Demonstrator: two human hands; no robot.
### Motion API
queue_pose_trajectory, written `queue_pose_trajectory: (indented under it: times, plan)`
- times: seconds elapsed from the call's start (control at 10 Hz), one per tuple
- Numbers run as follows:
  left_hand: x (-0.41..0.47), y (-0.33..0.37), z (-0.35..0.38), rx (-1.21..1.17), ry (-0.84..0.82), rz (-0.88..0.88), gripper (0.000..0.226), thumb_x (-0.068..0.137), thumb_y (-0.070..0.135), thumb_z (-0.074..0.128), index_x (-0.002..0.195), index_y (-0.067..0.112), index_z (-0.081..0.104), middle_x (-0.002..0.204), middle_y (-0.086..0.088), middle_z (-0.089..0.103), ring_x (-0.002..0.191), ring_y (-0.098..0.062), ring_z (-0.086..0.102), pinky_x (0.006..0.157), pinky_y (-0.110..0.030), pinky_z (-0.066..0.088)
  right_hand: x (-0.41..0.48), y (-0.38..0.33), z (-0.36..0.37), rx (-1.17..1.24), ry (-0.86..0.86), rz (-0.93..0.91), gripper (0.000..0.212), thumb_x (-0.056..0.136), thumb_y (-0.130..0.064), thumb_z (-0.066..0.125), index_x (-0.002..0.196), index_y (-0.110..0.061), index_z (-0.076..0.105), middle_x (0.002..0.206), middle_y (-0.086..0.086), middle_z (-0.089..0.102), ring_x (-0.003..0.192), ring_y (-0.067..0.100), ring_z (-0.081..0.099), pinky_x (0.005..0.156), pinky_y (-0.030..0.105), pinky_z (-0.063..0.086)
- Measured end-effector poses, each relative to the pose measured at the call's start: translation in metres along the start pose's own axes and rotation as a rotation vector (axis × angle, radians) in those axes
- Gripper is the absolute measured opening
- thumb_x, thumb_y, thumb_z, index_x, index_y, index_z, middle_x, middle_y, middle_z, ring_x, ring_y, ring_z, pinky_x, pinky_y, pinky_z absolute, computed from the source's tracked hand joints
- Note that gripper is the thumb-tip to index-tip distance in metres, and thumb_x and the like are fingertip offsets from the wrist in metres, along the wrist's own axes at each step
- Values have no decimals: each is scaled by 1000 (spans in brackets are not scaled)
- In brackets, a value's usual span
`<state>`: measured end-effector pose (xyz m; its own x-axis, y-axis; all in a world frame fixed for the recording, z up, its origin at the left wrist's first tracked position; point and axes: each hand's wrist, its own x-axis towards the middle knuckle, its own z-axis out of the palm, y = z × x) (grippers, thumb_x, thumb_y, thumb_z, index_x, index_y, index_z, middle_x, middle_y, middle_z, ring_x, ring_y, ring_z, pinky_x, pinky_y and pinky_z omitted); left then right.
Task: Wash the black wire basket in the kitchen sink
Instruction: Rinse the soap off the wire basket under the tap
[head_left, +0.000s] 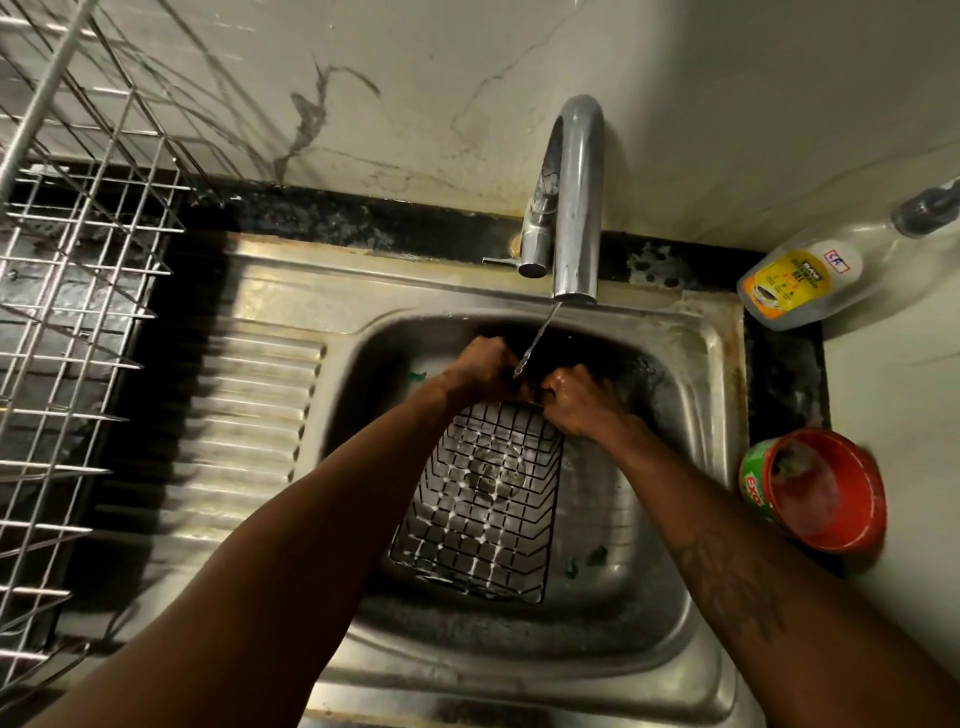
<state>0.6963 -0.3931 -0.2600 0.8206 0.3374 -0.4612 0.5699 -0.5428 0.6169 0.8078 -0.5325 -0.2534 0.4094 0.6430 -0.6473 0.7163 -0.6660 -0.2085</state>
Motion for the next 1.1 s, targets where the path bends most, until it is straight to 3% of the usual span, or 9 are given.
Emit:
queue_pose_trajectory:
  times: [0.2, 0.3, 0.4, 0.6, 0.8, 0.9, 1.0, 1.1]
  plan:
    - [-6, -23, -14, -12, -43, -47, 15, 87, 7, 74, 102, 4, 75, 109, -10, 72, 104, -23, 67, 93, -37, 56, -2, -9, -4, 13, 72, -100, 19, 98, -37, 55, 101, -25, 69, 101, 1, 56, 101, 27, 61, 75, 32, 44]
    - [-8, -29, -15, -14, -41, -79, 16, 89, 8, 72, 104, 6, 76, 108, -5, 71, 103, -18, 66, 91, -31, 55, -4, -12, -7, 23, 57, -91, 25, 99, -43, 55, 105, -24, 71, 106, 1, 60, 100, 25, 60, 77, 33, 45]
    - [-7, -22, -8, -7, -36, -76, 15, 91, 11, 69, 105, 9, 74, 108, -5, 70, 100, -17, 66, 86, -28, 55, -9, -8, -10, -15, 34, -76, 25, 98, -44, 56, 94, -22, 68, 110, 4, 64, 100, 26, 61, 85, 38, 51]
    - [-4, -5, 2, 30, -19, -53, 16, 93, 12, 68, 107, 4, 73, 101, -9, 70, 88, -15, 63, 77, -21, 49, -20, -4, -15, -167, 85, -41, 29, 103, -41, 49, 109, -22, 70, 120, 5, 64, 113, 28, 58, 95, 41, 47]
    - [3, -7, -1, 108, -17, -25, 10, 93, 4, 66, 98, 4, 74, 93, -5, 68, 82, -6, 59, 70, -15, 43, -11, -16, -13, -115, 154, -7, 40, 102, -47, 50, 106, -13, 71, 110, 16, 68, 101, 36, 66, 81, 40, 52]
    - [7, -4, -5, 42, 41, -73, 19, 99, -3, 52, 87, 2, 67, 68, -1, 62, 53, 6, 56, 53, -9, 41, -7, -21, -13, -32, 138, -10, 33, 103, -41, 52, 107, -14, 71, 109, 15, 67, 99, 33, 65, 77, 37, 51]
    - [-3, -1, -12, 2, -9, -103, 25, 98, -6, 48, 116, -18, 60, 58, 7, 56, 42, 5, 53, 45, -6, 40, -5, -26, -10, -14, 113, -41, 25, 104, -37, 49, 115, -24, 67, 114, 12, 63, 106, 34, 60, 78, 38, 46]
    - [-3, -13, -9, -51, -28, -146, 29, 96, -4, 54, 121, -16, 61, 72, 1, 59, 52, 6, 57, 54, -5, 45, -5, -27, -7, -32, 88, -59, 24, 103, -34, 49, 120, -30, 66, 118, 11, 62, 110, 36, 59, 83, 40, 47]
